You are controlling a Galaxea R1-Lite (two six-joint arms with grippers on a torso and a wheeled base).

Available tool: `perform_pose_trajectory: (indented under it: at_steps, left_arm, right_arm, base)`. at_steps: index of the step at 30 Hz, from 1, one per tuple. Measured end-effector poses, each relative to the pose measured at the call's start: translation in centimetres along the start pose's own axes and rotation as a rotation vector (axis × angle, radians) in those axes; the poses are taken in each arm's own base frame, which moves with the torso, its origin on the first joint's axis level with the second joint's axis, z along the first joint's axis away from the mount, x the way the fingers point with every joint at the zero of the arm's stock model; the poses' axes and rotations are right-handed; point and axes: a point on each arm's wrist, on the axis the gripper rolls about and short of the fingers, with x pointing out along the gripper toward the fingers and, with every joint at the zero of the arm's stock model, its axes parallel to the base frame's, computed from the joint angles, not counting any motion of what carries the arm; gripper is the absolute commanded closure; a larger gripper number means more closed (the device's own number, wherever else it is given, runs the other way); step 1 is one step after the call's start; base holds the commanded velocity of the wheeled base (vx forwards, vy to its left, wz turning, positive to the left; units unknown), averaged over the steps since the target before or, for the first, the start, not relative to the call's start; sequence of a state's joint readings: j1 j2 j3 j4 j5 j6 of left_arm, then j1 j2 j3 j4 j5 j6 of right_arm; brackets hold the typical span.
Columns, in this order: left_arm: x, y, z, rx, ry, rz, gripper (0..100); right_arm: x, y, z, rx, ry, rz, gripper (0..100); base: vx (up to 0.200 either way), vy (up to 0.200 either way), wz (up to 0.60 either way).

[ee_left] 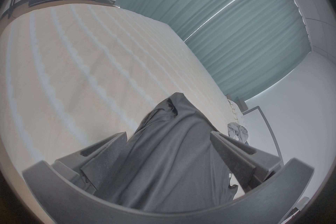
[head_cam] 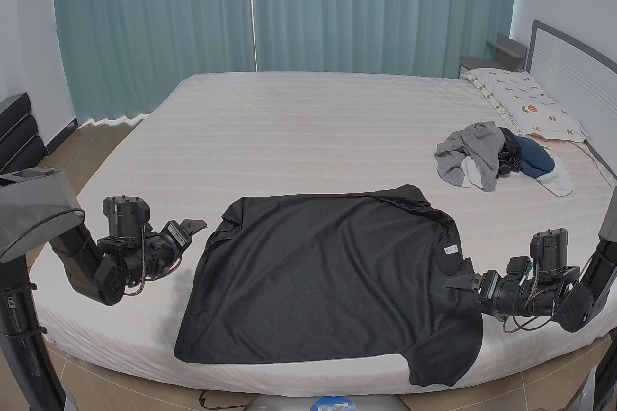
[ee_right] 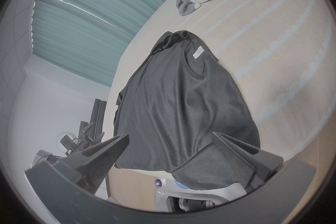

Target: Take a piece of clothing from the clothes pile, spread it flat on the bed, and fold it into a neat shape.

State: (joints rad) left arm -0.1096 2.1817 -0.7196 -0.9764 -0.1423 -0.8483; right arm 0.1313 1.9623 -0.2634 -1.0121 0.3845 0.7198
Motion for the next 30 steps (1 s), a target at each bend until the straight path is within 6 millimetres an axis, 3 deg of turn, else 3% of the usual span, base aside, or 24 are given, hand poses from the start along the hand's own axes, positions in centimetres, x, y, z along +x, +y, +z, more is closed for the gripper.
perform_pose_trajectory:
  at_steps: [16,22,30]
  left_arm:
    - [10.4,-3.7,3.2,0.033,-0.058,-0.095,0]
    - [13.9,-2.5,2.6,0.055,-0.041,-0.052,0]
    - [15.7,-1.3,1.7,0.079,-0.047,-0.032,0]
  right_arm:
    - [0.1,0.1,-0.5,-0.005,0.020,-0.001,0]
    - [0.2,0.3,-0.6,-0.015,0.015,0.009,0]
    - [0.2,0.5,-0.5,0.007,-0.003,0.029,0]
  base:
    - [0.000,0.000,0.00]
    - [0.000,0.000,0.00]
    - [0.000,0.000,0.00]
